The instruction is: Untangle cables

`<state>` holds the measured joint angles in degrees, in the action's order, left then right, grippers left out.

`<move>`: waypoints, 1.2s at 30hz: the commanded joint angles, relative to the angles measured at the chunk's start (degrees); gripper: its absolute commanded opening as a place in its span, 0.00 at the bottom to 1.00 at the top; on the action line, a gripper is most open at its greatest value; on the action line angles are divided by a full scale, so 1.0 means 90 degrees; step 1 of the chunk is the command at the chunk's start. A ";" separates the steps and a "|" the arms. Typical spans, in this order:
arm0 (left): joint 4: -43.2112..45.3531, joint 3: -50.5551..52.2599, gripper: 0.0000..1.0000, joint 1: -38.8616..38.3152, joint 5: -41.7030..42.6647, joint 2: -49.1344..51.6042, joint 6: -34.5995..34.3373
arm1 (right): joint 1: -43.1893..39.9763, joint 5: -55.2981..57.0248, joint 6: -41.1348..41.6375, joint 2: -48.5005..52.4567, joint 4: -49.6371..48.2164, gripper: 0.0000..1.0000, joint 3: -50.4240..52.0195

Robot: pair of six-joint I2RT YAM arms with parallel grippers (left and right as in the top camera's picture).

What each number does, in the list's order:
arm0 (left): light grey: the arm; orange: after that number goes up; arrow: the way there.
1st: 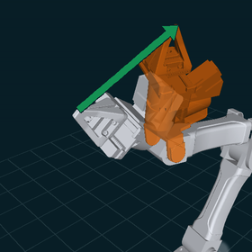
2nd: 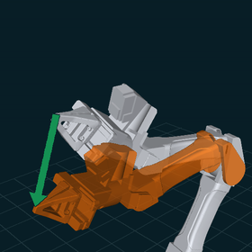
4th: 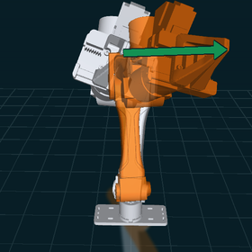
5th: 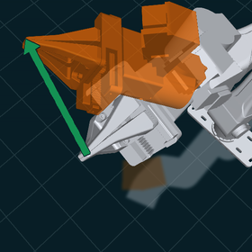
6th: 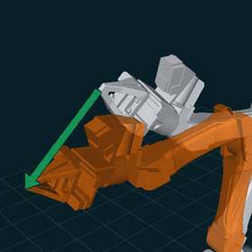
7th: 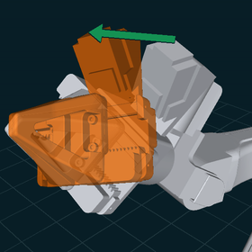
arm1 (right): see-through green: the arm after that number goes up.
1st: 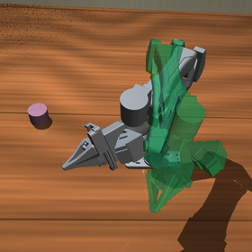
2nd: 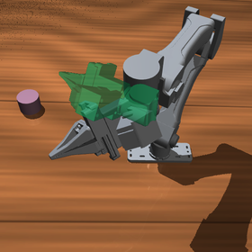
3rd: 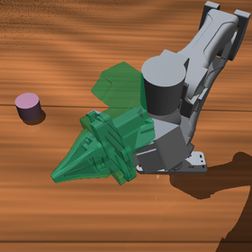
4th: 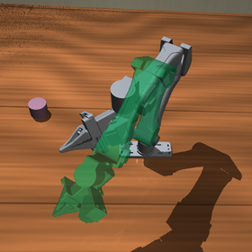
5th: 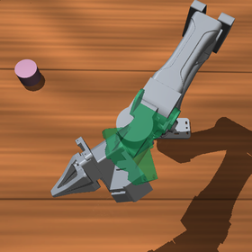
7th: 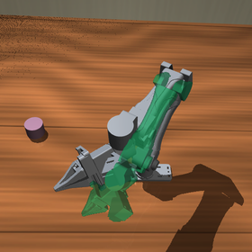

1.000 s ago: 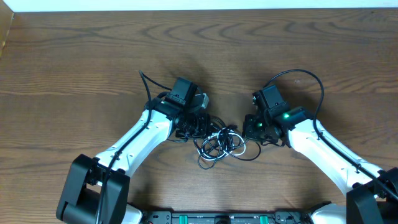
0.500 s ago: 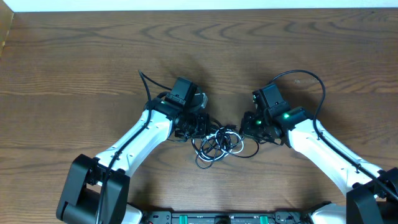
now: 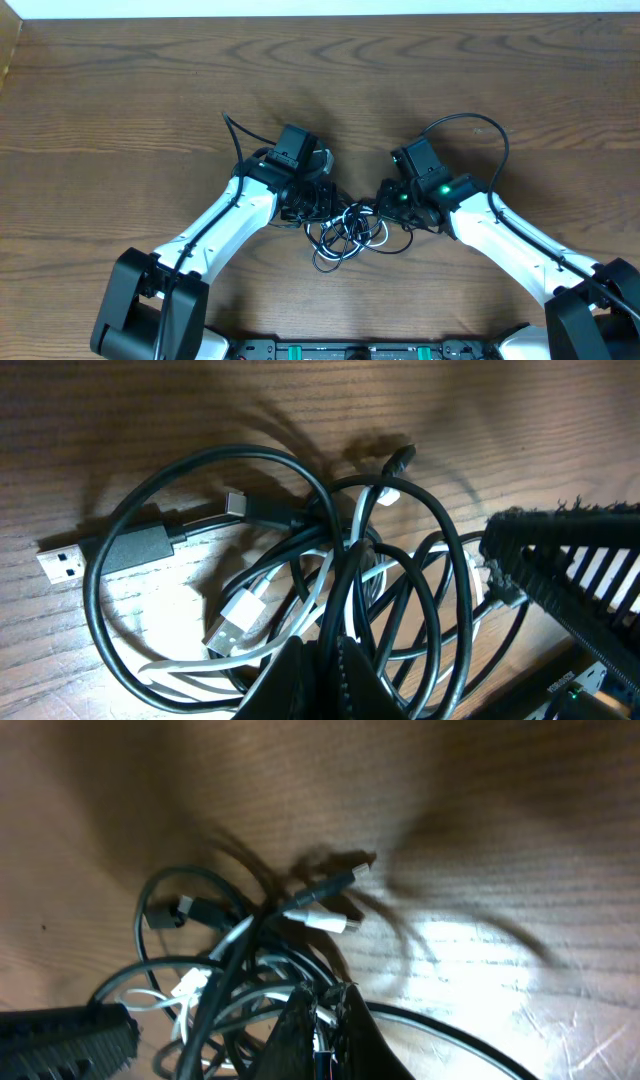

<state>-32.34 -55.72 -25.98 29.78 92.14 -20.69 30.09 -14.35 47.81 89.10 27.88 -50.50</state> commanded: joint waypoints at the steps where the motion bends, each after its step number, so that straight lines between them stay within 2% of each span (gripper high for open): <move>1: 0.0007 0.0102 0.08 0.0015 -0.0083 0.0015 0.0129 | 0.0056 0.0221 0.0112 0.0068 -0.0102 0.01 0.0007; 16: 0.0007 0.0102 0.08 0.0017 -0.0083 0.0015 0.0129 | 0.0092 0.0491 0.0095 0.0068 -0.0338 0.01 0.0005; 30: 0.0007 0.0102 0.09 0.0015 -0.0104 0.0015 0.0129 | 0.0942 0.2081 0.0092 0.0068 -0.0338 0.01 0.0007; 36: 0.0007 0.0102 0.08 0.0017 -0.0104 0.0015 0.0131 | 0.0959 0.1911 0.0117 0.0068 -0.0357 0.01 0.0007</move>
<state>-32.34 -55.72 -25.98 29.63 92.14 -20.67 38.50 1.37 48.21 89.14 24.71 -50.48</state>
